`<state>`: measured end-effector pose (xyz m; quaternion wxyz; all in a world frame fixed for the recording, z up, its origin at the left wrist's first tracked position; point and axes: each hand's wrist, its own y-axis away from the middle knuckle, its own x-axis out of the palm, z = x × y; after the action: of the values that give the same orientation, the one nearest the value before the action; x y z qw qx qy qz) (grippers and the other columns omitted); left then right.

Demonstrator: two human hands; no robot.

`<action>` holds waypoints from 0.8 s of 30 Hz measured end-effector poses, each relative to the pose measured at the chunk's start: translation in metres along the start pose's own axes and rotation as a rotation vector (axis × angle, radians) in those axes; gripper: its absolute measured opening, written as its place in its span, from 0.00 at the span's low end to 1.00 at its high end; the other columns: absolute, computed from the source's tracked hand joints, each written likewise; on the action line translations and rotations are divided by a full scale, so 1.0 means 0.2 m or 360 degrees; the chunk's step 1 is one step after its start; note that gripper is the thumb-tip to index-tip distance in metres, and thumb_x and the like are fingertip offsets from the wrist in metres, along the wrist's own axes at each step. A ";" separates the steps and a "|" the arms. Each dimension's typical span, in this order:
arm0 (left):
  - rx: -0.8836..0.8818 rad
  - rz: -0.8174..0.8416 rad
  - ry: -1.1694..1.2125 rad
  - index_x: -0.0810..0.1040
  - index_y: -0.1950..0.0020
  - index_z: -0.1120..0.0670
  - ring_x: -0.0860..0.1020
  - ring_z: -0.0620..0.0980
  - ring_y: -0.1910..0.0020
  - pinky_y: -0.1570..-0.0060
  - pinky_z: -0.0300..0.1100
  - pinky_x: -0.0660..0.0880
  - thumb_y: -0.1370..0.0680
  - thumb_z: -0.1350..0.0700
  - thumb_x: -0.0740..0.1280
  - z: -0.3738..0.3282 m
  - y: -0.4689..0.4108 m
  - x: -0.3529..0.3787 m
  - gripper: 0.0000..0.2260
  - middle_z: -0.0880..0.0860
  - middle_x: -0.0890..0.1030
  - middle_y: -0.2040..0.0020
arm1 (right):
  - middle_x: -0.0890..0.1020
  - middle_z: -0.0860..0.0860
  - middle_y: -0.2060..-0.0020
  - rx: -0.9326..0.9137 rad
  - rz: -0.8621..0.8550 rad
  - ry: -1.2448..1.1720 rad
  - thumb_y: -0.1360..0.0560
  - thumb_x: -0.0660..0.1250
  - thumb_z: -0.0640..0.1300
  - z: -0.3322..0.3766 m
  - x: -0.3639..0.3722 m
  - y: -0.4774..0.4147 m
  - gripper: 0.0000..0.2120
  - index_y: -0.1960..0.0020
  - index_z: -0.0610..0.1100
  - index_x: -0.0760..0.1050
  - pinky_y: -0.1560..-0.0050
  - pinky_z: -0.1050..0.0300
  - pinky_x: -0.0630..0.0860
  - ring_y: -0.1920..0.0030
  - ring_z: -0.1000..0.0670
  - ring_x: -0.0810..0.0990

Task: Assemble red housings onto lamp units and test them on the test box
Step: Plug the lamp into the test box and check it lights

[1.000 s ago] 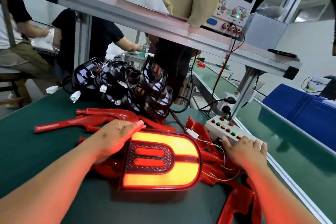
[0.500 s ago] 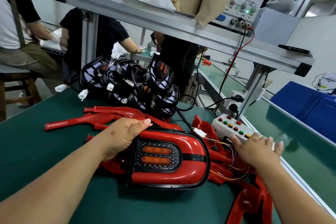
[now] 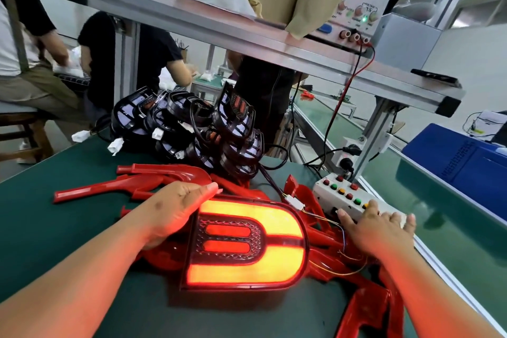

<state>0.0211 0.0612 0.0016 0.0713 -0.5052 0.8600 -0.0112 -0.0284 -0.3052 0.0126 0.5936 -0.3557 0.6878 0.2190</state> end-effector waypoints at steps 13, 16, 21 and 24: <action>0.0065 0.0016 0.0069 0.86 0.62 0.52 0.83 0.44 0.59 0.44 0.47 0.70 0.26 0.39 0.64 0.00 0.01 0.01 0.20 0.54 0.86 0.59 | 0.58 0.45 0.22 -0.0482 -0.0086 -0.0167 0.21 0.48 0.64 0.19 0.00 -0.19 0.32 0.25 0.43 0.60 0.26 0.40 0.33 0.21 0.51 0.44; 0.0084 0.0016 0.0072 0.85 0.58 0.58 0.84 0.48 0.57 0.42 0.49 0.70 0.26 0.39 0.64 0.01 0.00 0.00 0.23 0.59 0.86 0.56 | 0.60 0.46 0.23 -0.0483 -0.0079 -0.0168 0.21 0.48 0.63 0.20 0.02 -0.20 0.32 0.26 0.43 0.59 0.26 0.41 0.33 0.21 0.52 0.44; 0.0081 0.0024 0.0076 0.85 0.58 0.58 0.84 0.49 0.56 0.44 0.47 0.71 0.26 0.40 0.63 0.01 0.00 0.01 0.22 0.59 0.86 0.56 | 0.59 0.46 0.22 -0.0484 -0.0070 -0.0182 0.21 0.48 0.63 0.19 0.03 -0.21 0.33 0.24 0.43 0.57 0.26 0.40 0.34 0.21 0.51 0.43; 0.0075 0.0003 0.0064 0.86 0.61 0.54 0.84 0.46 0.57 0.41 0.49 0.71 0.25 0.41 0.63 0.00 -0.01 0.01 0.20 0.57 0.86 0.57 | 0.59 0.45 0.22 -0.0493 -0.0070 -0.0177 0.21 0.48 0.63 0.19 0.03 -0.20 0.33 0.24 0.43 0.57 0.26 0.40 0.34 0.21 0.51 0.44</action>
<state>0.0209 0.0585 0.0014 0.0659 -0.5024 0.8611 -0.0415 0.0260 -0.3059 0.0040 0.5736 -0.4453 0.6039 0.3287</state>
